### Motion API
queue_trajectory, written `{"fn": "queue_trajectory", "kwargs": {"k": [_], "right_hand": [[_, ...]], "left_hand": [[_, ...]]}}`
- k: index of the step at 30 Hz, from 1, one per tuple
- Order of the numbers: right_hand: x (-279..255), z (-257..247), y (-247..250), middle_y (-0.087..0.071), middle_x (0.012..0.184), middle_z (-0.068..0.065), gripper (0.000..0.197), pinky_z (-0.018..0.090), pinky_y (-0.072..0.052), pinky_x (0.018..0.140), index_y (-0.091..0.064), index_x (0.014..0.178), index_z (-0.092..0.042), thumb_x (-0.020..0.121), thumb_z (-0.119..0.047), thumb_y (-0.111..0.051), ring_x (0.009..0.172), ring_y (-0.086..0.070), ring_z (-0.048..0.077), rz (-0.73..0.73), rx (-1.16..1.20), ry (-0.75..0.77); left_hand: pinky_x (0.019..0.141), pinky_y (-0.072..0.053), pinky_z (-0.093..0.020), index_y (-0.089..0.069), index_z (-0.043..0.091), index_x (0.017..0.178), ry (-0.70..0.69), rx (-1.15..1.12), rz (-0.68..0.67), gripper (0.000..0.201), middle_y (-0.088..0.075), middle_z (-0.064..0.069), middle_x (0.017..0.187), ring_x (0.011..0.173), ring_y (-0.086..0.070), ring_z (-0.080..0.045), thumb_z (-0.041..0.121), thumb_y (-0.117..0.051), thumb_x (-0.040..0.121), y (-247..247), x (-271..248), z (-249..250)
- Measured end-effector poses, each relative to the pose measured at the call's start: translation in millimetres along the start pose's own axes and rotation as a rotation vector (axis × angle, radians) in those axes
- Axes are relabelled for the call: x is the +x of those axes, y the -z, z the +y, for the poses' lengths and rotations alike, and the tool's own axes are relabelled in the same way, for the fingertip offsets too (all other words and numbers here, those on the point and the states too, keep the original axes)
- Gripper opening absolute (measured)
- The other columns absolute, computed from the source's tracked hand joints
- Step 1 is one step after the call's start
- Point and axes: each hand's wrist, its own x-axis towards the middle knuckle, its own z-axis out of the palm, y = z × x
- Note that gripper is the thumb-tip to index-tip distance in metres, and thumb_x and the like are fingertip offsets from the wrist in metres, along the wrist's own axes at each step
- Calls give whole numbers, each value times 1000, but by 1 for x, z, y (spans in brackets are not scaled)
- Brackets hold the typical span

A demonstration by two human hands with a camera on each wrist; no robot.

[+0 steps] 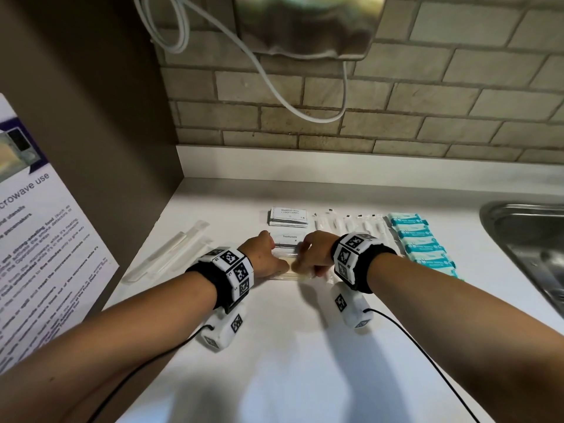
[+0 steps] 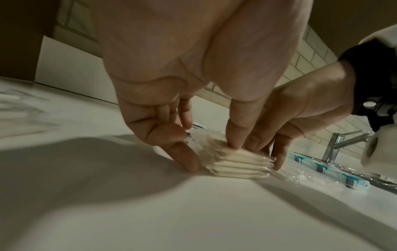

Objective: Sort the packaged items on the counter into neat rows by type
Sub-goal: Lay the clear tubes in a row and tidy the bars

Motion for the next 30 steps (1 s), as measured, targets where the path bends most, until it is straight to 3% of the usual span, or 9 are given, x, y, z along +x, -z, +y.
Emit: {"fn": "queue_trajectory", "kwargs": {"k": [3,6,9,15,19,22,24,26,30], "right_hand": [[1,-2,-1,-63,61,7,16,30,-54,61,-59,83,-14,70,-15,-69,57,-58,22,-3,-28,-7],[3,-4,-2,-67,73,7,17,32,-57,67,-64,84,-17,68,-24,-69,61,-59,20,8,-123,-11],[2,-7,1,-65,82,2,28,23,-50,57,-63,90,-17,71,-34,-74,68,-60,19,37,-196,-6],[-3,-10,9,-63,119,3,51,25,-44,79,-62,116,-15,74,-42,-76,107,-59,21,83,-300,30],[-10,-17,15,-62,118,5,47,29,-50,90,-62,118,-13,79,-38,-69,112,-59,24,157,-319,101],[-6,-34,14,-62,120,1,44,29,-46,90,-61,120,-17,82,-38,-65,114,-57,22,223,-308,205],[-4,-52,5,-63,120,-2,42,28,-45,88,-59,119,-21,82,-38,-65,113,-57,20,225,-297,274],[-4,-74,-13,-64,117,-1,40,29,-48,87,-58,118,-22,81,-37,-63,110,-59,20,207,-312,354],[-5,-116,-65,-63,115,6,41,30,-50,79,-59,117,-14,85,-38,-60,105,-60,25,104,-454,456]], "left_hand": [[88,-49,-32,-45,19,108,0,12,3,50,-62,-1,111,102,-60,-21,37,-74,71,1,-1,-1],[83,-46,-29,-46,19,111,6,16,-3,52,-61,-1,112,102,-59,-20,40,-74,72,1,-2,-2],[81,-44,-28,-45,19,111,1,32,-5,53,-60,0,110,98,-57,-19,42,-74,73,3,-3,-2],[88,-47,-30,-44,23,104,-26,-12,1,54,-62,3,112,103,-60,-18,47,-78,71,8,-2,-8],[79,-45,-29,-48,21,107,-41,-79,80,46,-62,2,101,91,-59,-17,44,-75,78,28,-7,-11],[68,-45,-25,-58,17,108,-109,-192,161,22,-63,-1,99,80,-58,-15,24,-67,89,58,-15,-18],[70,-42,-22,-65,18,103,-152,-145,256,14,-66,-2,104,82,-58,-15,13,-57,93,79,-20,-28],[74,-41,-20,-70,23,96,-135,-52,327,21,-67,4,104,84,-60,-13,11,-52,94,96,-25,-42],[80,-42,-21,-73,26,99,-59,190,256,23,-67,9,110,91,-59,-10,11,-58,92,109,-35,-71]]}}
